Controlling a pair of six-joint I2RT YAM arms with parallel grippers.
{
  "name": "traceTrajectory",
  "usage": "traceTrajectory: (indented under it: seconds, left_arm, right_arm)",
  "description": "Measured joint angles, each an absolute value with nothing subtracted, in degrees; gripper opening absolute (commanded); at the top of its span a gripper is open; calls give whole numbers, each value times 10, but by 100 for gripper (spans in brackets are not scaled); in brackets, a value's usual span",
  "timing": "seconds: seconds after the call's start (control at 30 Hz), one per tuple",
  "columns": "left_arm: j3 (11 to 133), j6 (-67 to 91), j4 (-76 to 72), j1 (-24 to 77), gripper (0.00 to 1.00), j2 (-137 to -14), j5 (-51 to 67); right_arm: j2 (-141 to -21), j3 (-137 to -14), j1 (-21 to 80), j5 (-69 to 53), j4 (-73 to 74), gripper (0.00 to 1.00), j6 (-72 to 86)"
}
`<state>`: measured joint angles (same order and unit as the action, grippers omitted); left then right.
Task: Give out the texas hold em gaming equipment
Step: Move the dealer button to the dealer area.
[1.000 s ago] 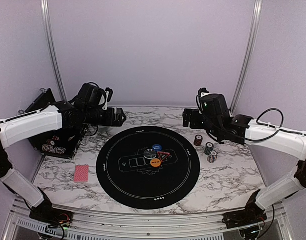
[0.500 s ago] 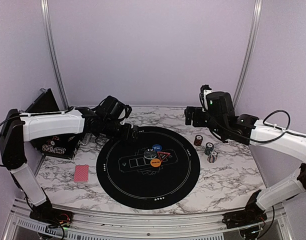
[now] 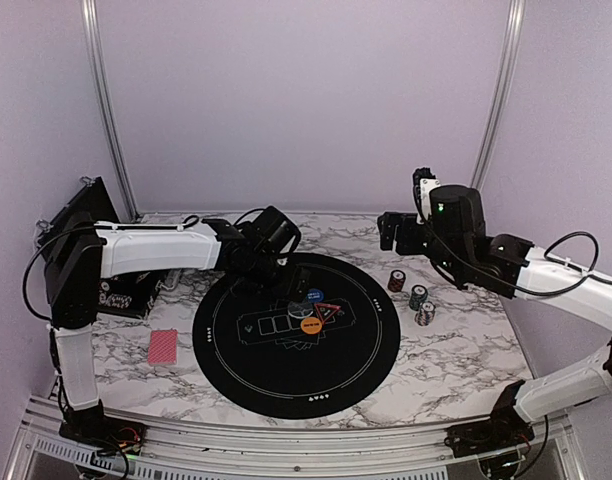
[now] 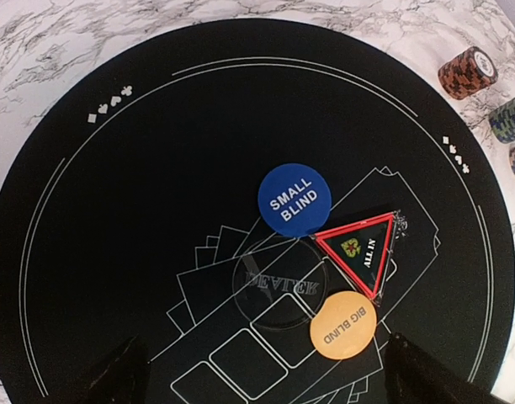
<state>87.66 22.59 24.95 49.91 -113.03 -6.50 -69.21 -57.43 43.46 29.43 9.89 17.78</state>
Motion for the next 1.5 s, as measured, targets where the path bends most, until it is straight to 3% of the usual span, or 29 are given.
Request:
traceTrajectory:
  seconds: [0.23,0.67,1.5]
  left_arm:
    - [940,223,296,511,89,-1196,-83]
    - [1067,201,367,529,80,-1313,-116]
    - [1099,202,388,528,57,-1350,-123]
  right_arm:
    - [-691,-569,435,294,94,99,175]
    - [-683,-563,435,295,90,98,168]
    - [-682,-559,435,290,90,99,171]
